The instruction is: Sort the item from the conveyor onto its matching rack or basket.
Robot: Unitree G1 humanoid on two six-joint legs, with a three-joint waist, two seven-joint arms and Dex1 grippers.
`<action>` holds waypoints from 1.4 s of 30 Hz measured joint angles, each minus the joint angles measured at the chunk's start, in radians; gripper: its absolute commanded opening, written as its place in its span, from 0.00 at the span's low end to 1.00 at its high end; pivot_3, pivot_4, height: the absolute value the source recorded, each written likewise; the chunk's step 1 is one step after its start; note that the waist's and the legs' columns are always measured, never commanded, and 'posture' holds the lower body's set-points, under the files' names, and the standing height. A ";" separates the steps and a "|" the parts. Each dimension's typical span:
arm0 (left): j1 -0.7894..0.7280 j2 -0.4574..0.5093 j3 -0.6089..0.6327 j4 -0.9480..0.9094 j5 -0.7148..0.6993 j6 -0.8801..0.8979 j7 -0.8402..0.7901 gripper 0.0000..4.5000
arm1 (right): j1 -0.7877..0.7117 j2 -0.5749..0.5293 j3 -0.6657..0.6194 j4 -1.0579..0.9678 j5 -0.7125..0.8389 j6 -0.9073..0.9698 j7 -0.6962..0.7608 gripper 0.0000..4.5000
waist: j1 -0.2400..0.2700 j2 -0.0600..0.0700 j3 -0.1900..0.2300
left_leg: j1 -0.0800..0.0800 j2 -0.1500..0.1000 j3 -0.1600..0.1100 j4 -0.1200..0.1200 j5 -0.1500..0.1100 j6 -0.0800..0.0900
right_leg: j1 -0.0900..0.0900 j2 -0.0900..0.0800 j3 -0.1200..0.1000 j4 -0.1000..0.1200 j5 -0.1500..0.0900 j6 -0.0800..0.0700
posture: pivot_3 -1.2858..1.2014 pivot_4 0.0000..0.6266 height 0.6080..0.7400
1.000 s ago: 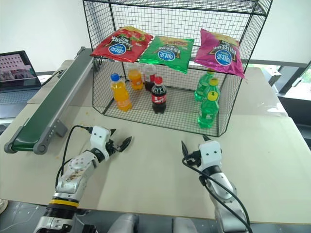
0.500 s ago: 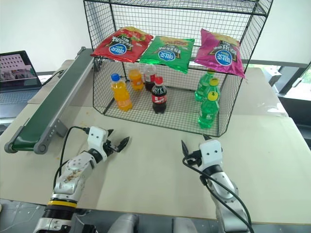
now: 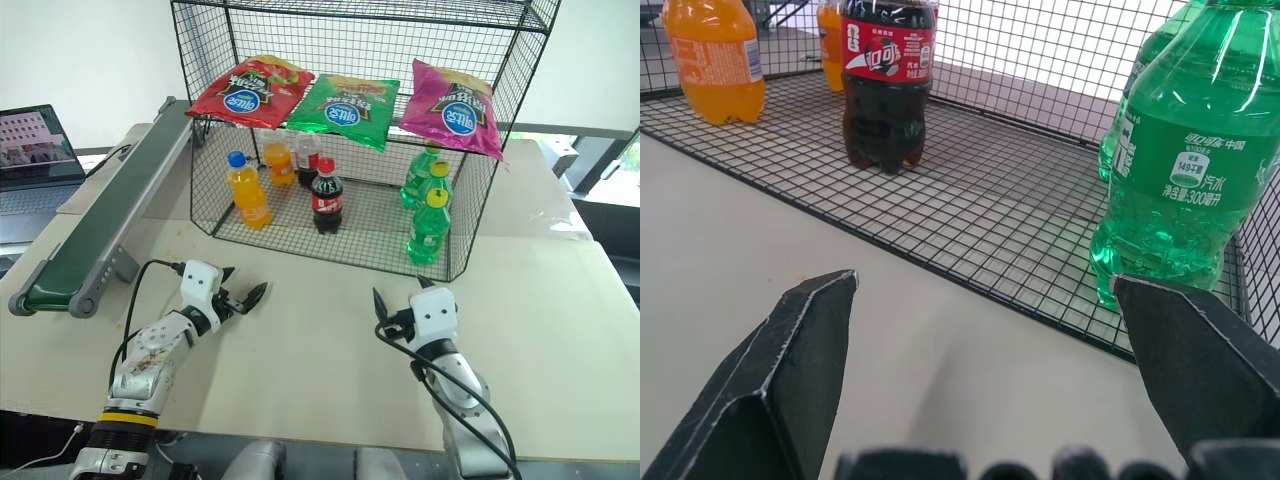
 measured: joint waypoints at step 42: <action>0.033 0.021 0.035 -0.038 0.000 0.002 -0.014 0.99 | -0.025 0.011 0.030 0.014 -0.008 0.000 0.014 1.00 | -0.001 0.000 0.000 | 0.001 0.000 0.000 0.000 0.000 0.000 | 0.000 0.000 0.000 0.001 0.000 0.000 | 0.52 0.24 1.00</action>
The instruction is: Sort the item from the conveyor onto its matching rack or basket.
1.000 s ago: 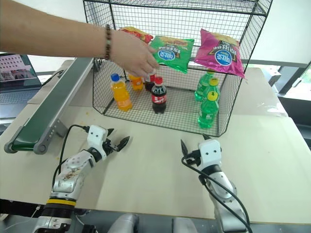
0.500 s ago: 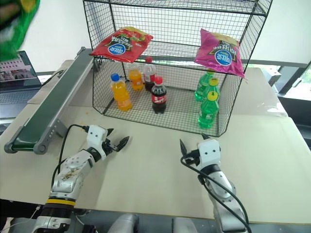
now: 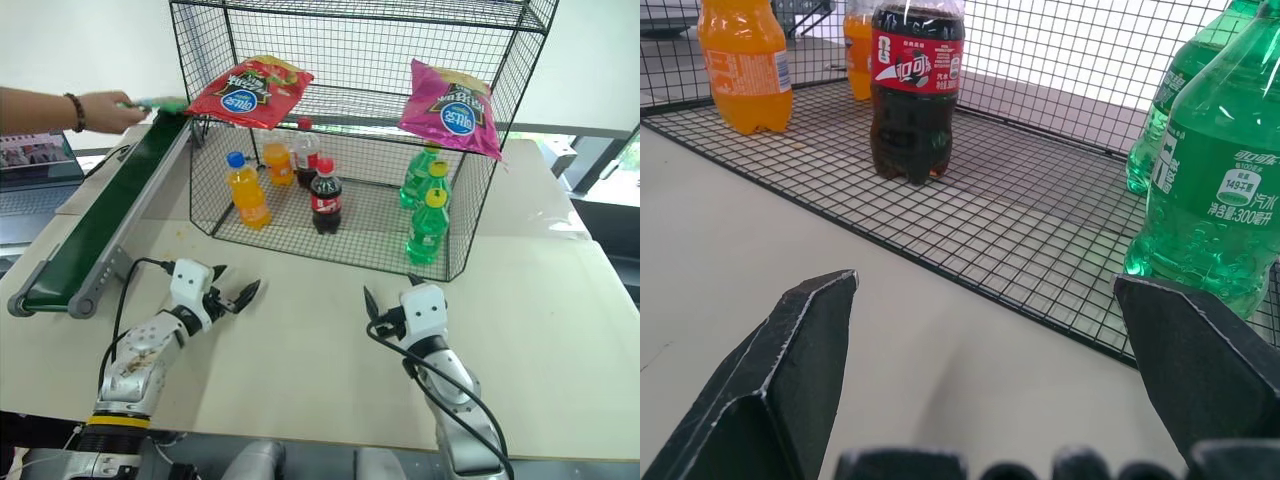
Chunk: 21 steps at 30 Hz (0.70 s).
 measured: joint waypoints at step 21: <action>0.281 0.103 0.349 -0.445 -0.568 0.400 -0.040 0.99 | -0.154 -0.173 -0.025 -0.057 0.209 0.104 0.274 1.00 | -0.027 0.000 0.000 | 0.002 0.002 0.000 0.000 -0.001 0.001 | 0.001 0.001 0.000 0.001 0.000 0.000 | 0.52 0.24 1.00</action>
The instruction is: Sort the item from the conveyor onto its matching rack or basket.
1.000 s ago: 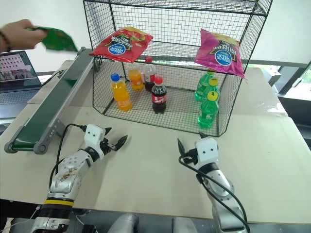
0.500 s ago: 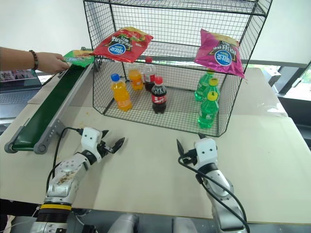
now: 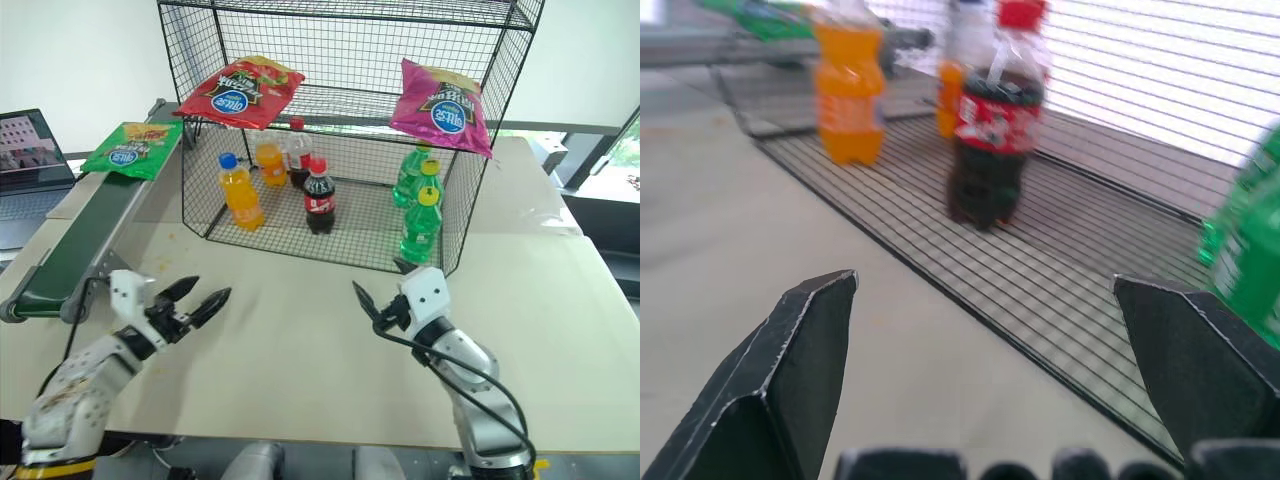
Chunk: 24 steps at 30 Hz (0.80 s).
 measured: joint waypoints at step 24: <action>0.178 -0.090 0.526 0.225 -1.072 -0.084 0.604 0.99 | -0.499 0.042 0.147 0.179 0.345 0.091 0.537 1.00 | 0.020 -0.005 -0.002 | 0.002 0.000 0.000 0.000 0.000 0.000 | 0.002 0.000 -0.001 -0.002 0.000 -0.001 | 0.52 0.24 1.00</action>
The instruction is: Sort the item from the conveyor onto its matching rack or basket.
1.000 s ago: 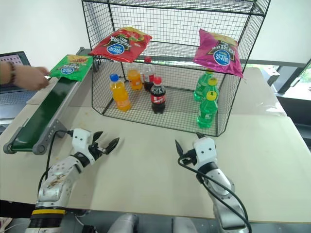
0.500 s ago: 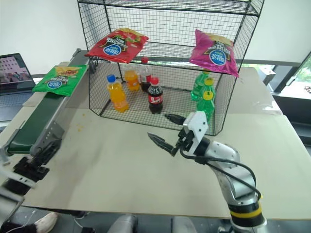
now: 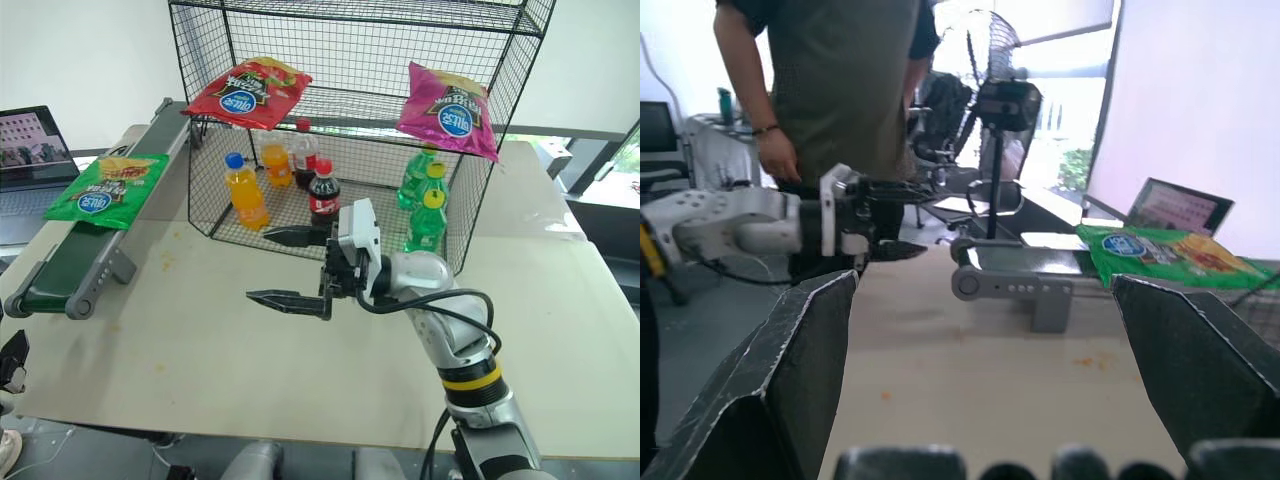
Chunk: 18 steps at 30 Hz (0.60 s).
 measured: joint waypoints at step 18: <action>-0.049 0.053 -0.007 0.067 -0.026 0.009 0.016 0.99 | -0.020 0.000 -0.001 0.004 -0.002 0.000 -0.009 1.00 | 0.005 0.000 0.000 | 0.000 0.000 0.000 -0.001 0.000 0.000 | -0.001 0.000 0.000 0.000 0.000 0.000 | 0.52 0.24 1.00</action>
